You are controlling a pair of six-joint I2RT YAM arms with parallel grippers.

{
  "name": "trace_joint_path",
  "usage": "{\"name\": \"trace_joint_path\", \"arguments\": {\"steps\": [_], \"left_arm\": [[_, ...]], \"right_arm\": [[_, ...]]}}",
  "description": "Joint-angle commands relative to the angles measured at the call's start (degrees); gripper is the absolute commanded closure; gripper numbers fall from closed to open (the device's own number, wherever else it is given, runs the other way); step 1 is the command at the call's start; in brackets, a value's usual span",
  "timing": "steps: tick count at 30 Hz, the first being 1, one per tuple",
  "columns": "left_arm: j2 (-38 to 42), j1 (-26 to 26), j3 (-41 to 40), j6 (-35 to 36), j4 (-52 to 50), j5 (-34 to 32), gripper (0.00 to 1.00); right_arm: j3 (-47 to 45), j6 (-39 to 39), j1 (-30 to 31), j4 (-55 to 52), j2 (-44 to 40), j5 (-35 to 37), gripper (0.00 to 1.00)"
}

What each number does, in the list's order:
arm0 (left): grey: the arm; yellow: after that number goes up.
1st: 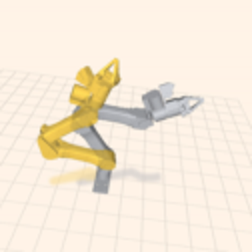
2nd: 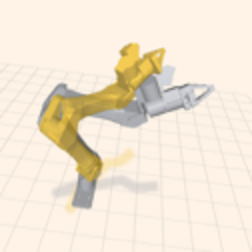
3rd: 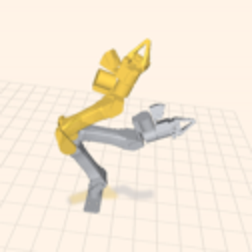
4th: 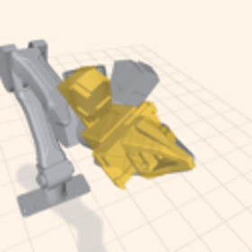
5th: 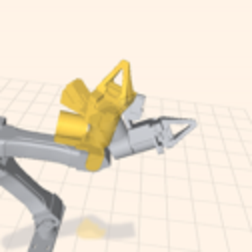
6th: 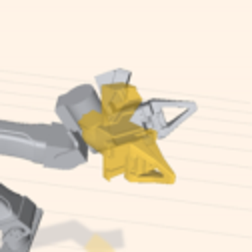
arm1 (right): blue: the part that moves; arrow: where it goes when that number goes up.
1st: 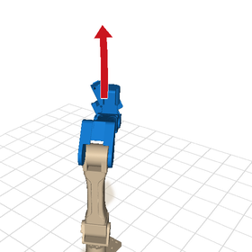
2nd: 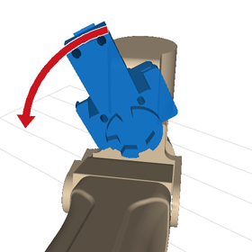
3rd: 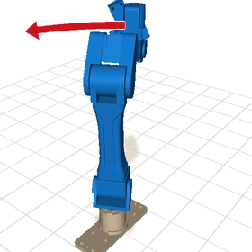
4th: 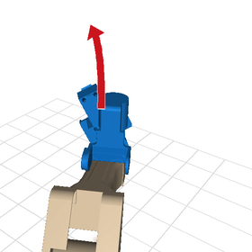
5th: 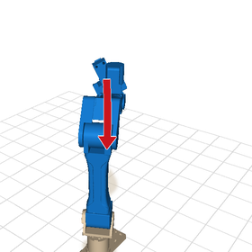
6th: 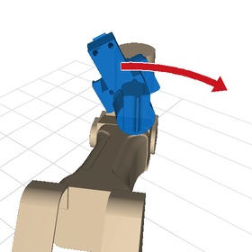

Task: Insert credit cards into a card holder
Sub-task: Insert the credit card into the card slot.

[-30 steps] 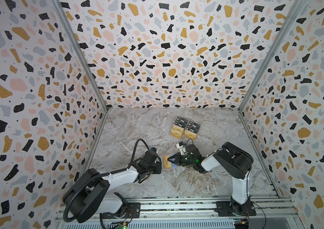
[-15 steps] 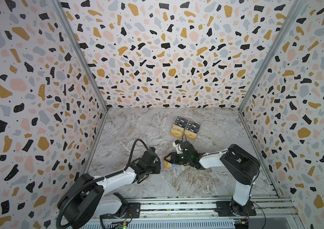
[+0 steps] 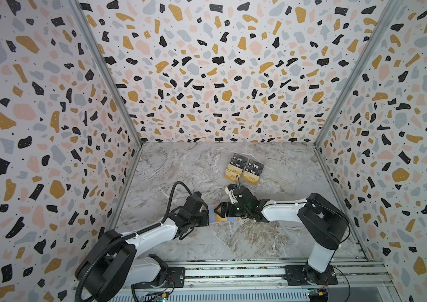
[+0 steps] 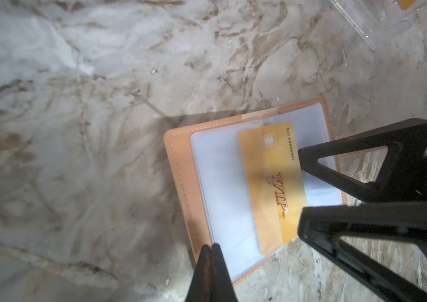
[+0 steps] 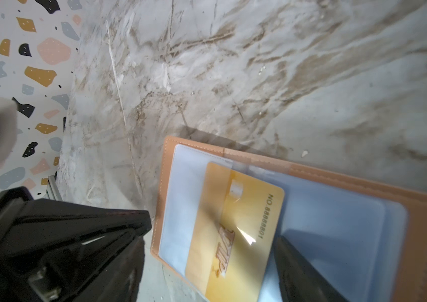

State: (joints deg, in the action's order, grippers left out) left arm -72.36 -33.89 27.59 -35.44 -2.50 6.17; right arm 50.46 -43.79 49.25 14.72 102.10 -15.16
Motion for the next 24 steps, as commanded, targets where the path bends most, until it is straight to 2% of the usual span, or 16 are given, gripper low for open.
{"name": "trace_joint_path", "arguments": {"steps": [1,10,15,24], "left_arm": [[-1.8,0.7,1.9,1.9,0.5,2.2,0.98],[-4.7,0.8,1.5,2.5,2.3,3.9,1.0],[-5.6,1.1,0.4,2.7,3.7,4.6,1.0],[-4.4,2.6,-1.8,2.6,5.3,5.9,1.0]], "right_arm": [[1.3,2.0,0.0,-6.6,-1.3,1.5,0.21],[3.7,0.5,0.1,-8.6,1.1,-4.1,0.21],[3.5,-2.0,-0.3,-6.2,1.2,-7.5,0.21],[7.4,-2.2,0.8,-9.4,1.7,-7.0,0.23]]}}
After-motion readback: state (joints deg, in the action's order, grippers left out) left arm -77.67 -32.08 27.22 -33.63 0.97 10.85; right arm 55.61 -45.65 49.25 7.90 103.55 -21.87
